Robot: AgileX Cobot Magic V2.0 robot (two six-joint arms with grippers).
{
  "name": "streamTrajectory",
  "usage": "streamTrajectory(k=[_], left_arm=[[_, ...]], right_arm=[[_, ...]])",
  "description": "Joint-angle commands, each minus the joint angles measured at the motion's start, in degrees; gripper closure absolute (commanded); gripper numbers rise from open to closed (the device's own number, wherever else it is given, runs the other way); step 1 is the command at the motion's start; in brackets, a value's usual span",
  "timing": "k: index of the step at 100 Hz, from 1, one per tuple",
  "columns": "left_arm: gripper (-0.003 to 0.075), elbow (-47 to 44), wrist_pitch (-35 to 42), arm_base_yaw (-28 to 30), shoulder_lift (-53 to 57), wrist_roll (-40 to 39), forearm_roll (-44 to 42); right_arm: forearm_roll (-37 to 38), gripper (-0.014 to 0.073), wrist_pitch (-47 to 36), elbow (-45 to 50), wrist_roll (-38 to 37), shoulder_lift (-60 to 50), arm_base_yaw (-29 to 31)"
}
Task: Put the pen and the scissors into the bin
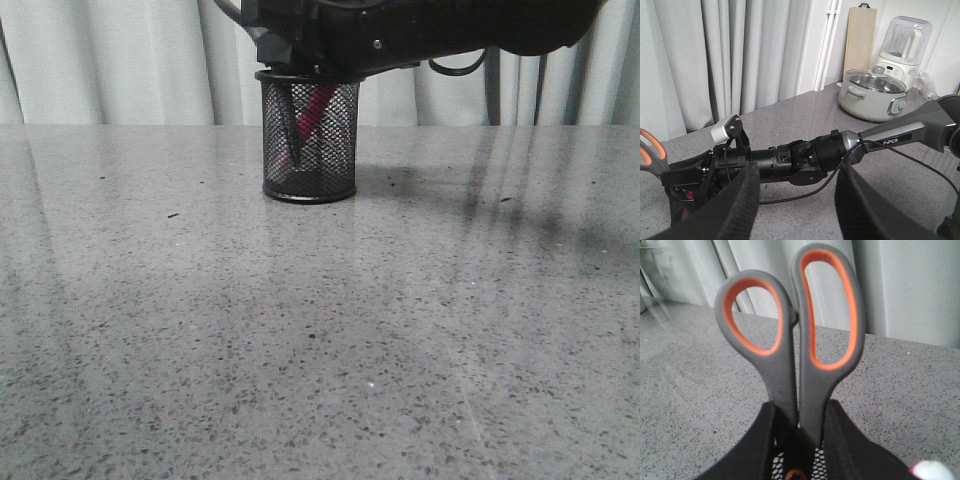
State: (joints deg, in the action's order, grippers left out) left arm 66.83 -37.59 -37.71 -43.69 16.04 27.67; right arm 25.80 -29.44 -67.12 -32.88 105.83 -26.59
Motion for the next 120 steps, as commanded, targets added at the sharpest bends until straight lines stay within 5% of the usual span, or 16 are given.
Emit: streamTrajectory(k=[1, 25, 57, 69, 84, 100, 120], left_arm=[[0.0407, 1.3, 4.6, -0.4, -0.1, -0.3, 1.0], [0.0407, 1.3, 4.1, -0.4, -0.1, -0.3, 1.0], [0.0407, 0.7, 3.7, -0.4, 1.3, -0.6, -3.9], [0.0421, -2.4, 5.9, 0.6, 5.8, -9.6, -13.5], [0.0533, -9.1, 4.5, 2.4, 15.2, -21.3, -30.0], [0.0737, -17.1, 1.5, 3.3, 25.5, -22.6, -35.7], [0.0740, -24.9, 1.6, 3.3, 34.0, -22.6, -36.0]], right_arm=[[-0.7, 0.0596, -1.6, -1.4, -1.4, -2.7, 0.2], [-0.7, 0.0200, -4.2, -1.4, -1.4, -4.5, 0.2], [-0.2, 0.0181, -7.0, -1.4, -1.4, -12.0, 0.3], [7.2, 0.0291, -5.9, -1.4, -1.4, -18.1, 0.3], [24.7, 0.0664, -5.3, 0.2, -6.4, -29.2, 0.1], [39.3, 0.0658, -1.9, 5.8, -24.1, -40.9, 0.1], [56.0, 0.0658, 2.6, 19.2, -37.0, -53.5, 0.1]])
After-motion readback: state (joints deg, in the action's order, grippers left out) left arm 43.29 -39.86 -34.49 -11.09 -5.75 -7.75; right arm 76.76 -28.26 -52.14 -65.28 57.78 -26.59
